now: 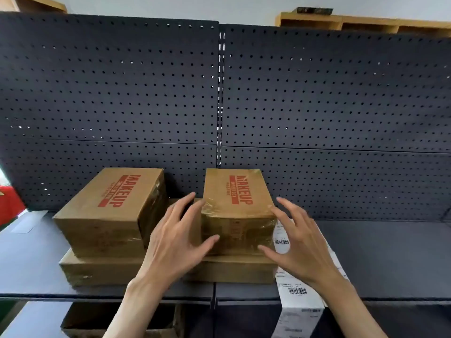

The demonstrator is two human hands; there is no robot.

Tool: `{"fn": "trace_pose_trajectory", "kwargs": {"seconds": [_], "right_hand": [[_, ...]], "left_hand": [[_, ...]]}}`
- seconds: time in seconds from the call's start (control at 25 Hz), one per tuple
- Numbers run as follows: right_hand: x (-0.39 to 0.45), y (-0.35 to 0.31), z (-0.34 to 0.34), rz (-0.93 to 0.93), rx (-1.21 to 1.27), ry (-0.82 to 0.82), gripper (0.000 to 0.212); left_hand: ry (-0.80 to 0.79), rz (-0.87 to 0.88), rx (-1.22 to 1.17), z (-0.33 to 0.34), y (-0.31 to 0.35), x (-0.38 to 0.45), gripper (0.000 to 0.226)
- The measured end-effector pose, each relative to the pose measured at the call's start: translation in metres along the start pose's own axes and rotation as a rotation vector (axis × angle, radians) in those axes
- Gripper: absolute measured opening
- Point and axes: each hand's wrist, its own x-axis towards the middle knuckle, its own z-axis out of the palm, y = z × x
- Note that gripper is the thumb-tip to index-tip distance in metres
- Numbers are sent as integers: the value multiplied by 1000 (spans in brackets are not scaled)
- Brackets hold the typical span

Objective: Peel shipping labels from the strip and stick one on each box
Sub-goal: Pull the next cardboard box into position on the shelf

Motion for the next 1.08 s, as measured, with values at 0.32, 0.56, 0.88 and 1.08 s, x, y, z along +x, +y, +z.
{"fn": "trace_pose_trajectory", "kwargs": {"seconds": [0.32,0.56,0.88,1.08], "right_hand": [[45,-3,28,171,219,-146,104],[54,-8,39,351,374,-198,111],[55,-14,19,377,429,-82,117],[45,0,-11,444,544,-27,143]], "left_hand": [[-237,-180,-85,41,-17,38,102],[-194,-262,-300,61,-22,43,102],[-138,-222,-302,48,-17,49,105],[-100,-170,-303,48,19,58,108]]}}
